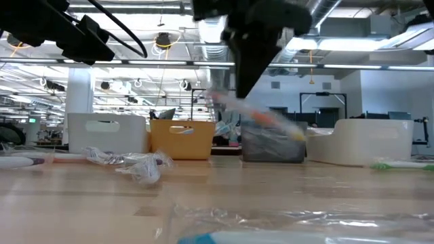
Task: Pick & Place Toothbrushes
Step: Put the middle orange toothbrush into the right white bin
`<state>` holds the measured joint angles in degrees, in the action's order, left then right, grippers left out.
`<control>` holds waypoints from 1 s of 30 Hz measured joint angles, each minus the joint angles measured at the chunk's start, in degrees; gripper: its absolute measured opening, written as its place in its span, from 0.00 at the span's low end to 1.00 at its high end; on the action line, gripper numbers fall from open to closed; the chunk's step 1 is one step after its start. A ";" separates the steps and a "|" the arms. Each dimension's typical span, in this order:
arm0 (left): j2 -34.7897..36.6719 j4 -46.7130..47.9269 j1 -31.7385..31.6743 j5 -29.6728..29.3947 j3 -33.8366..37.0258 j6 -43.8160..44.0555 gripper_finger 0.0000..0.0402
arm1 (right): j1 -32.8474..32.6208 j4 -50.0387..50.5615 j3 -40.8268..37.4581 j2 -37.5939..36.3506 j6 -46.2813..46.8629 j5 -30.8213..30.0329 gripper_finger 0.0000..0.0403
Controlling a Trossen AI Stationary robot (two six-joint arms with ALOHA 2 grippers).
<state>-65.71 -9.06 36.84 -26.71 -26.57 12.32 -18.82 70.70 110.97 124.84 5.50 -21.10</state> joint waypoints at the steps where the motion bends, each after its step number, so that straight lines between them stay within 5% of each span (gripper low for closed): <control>1: 0.00 0.00 0.00 0.02 0.00 0.00 0.52 | -0.50 2.36 1.07 -0.01 1.21 -1.36 0.00; 9: 0.00 0.02 0.02 -0.01 0.00 0.00 0.52 | -3.66 19.86 9.00 -0.07 17.42 -12.40 0.00; 30: 0.02 0.04 0.00 0.00 0.11 0.00 0.52 | -8.39 19.36 7.48 -21.43 28.59 -15.33 0.00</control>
<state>-65.69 -9.02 36.84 -26.72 -26.46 12.32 -27.20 90.06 118.45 103.41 34.09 -36.42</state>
